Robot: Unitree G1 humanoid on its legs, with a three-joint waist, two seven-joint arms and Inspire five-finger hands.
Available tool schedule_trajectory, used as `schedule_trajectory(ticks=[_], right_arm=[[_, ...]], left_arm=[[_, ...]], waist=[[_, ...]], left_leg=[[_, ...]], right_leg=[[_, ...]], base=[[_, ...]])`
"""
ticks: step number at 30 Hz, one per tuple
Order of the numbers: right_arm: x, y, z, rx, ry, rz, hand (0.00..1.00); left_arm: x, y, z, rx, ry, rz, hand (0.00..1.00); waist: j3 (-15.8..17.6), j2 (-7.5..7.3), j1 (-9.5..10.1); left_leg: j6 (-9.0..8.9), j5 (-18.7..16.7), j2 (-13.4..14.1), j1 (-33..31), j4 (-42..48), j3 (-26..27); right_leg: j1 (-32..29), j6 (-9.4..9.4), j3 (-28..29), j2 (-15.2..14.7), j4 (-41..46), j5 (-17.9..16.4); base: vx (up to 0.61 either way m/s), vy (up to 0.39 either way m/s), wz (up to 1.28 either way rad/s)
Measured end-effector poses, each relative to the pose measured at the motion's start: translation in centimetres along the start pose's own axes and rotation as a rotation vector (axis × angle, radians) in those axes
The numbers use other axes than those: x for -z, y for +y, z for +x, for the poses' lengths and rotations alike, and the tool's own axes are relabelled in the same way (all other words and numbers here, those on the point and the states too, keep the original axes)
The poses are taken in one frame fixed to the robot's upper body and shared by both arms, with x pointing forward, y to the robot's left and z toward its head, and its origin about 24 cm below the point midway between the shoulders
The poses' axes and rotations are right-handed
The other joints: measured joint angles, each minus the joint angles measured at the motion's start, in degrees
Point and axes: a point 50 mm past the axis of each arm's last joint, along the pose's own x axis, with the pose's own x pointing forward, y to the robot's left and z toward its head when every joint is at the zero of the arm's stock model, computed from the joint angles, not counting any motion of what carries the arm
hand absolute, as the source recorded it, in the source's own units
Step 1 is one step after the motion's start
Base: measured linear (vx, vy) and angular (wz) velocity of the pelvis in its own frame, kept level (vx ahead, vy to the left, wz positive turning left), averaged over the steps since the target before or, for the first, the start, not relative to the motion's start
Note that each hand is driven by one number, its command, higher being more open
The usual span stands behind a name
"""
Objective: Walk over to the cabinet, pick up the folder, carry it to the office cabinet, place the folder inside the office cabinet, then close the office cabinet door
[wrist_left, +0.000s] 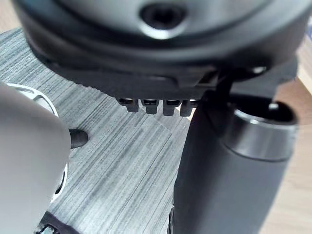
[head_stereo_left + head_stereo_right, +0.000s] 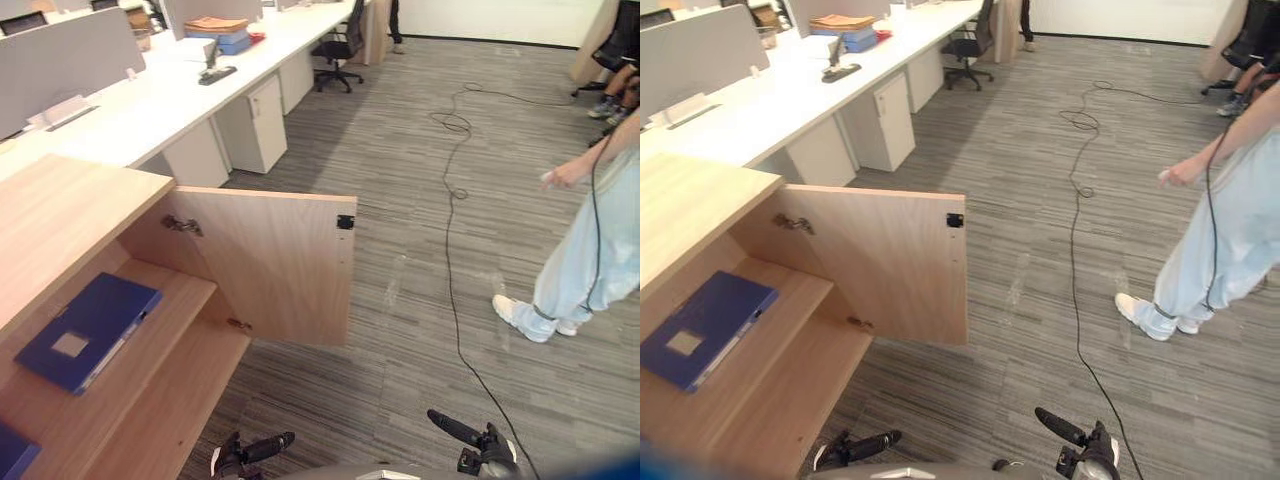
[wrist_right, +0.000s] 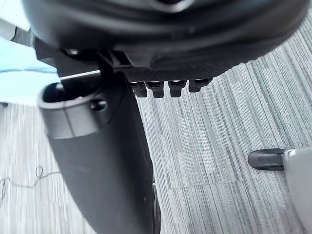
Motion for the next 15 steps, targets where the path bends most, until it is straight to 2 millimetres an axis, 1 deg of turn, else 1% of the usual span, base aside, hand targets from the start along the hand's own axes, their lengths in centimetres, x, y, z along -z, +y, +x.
schedule_trajectory(ticks=[3,5,6,7,8,9,10,13,15], right_arm=[[-2.2,-0.4,0.1,0.021,-0.088,0.016,1.00],[-5.2,-0.3,0.2,0.015,-0.196,0.014,1.00],[-6.1,-0.2,0.2,0.011,-0.229,0.011,1.00],[-7.6,0.2,0.1,-0.001,-0.282,0.001,1.00],[-10.1,0.9,0.0,-0.020,-0.366,-0.011,1.00],[-11.1,1.3,-0.1,-0.030,-0.397,-0.014,1.00],[-13.1,2.1,-0.3,-0.051,-0.454,-0.025,1.00],[-17.4,4.2,-1.2,-0.100,-0.578,-0.068,1.00],[-20.9,6.3,-2.4,-0.150,-0.685,-0.125,1.00]], left_arm=[[-0.4,-0.6,0.0,0.027,-0.020,0.049,1.00],[-0.5,-0.8,0.0,0.040,-0.030,0.076,1.00],[-0.6,-0.8,0.0,0.043,-0.032,0.083,1.00],[-0.6,-0.9,0.0,0.046,-0.036,0.088,1.00],[-0.7,-0.9,0.0,0.050,-0.041,0.096,1.00],[-0.7,-0.9,0.0,0.050,-0.042,0.098,1.00],[-0.8,-0.8,0.0,0.054,-0.048,0.115,1.00],[-0.9,-0.5,0.0,0.060,-0.053,0.133,1.00],[-0.6,-0.2,0.0,0.057,-0.046,0.137,1.00]], waist=[[0.36,0.60,-0.15],[0.32,0.67,-0.16],[0.33,0.65,-0.17],[0.36,0.61,-0.18],[0.40,0.55,-0.16],[0.40,0.55,-0.16],[0.44,0.47,-0.15],[0.57,0.26,0.27],[0.60,0.23,0.95]], left_leg=[[-0.41,0.31,0.11,-0.16,-0.46,-0.56],[-0.63,0.98,-0.18,-0.46,-0.73,-1.19],[-0.48,1.19,-0.31,-0.51,-0.97,-1.65],[-0.58,1.60,-0.51,-0.51,-1.45,-2.16],[-0.67,1.80,-0.65,-0.79,-1.65,-2.39],[-0.69,1.86,-0.66,-0.97,-1.71,-2.53],[-0.87,2.23,-0.77,-1.51,-1.93,-3.35],[-0.74,3.51,-1.17,-2.50,-2.88,-5.28],[-0.64,4.25,-1.29,-3.43,-3.43,-6.67]], right_leg=[[-0.20,-0.37,0.73,0.78,-1.00,0.65],[-0.18,-0.49,0.73,0.78,-1.69,1.17],[-0.18,-0.49,0.73,0.79,-1.90,1.33],[-0.19,-0.47,0.69,0.80,-2.24,1.60],[-0.17,-0.43,0.49,0.85,-2.83,2.05],[-0.13,-0.47,0.29,0.85,-3.13,2.28],[-0.07,-0.53,-0.19,0.90,-3.95,2.87],[0.03,-0.80,-1.48,0.74,-5.46,4.12],[0.14,-1.07,-2.74,0.72,-6.62,5.07]], base=[[0.04,0.003,-0.14],[0.01,0.018,0.01],[0.00,0.000,0.00],[-0.01,0.030,0.05],[-0.02,0.026,0.07],[-0.04,0.030,0.15],[-0.05,0.013,0.20],[-0.06,0.001,0.27],[-0.10,-0.010,0.29]])
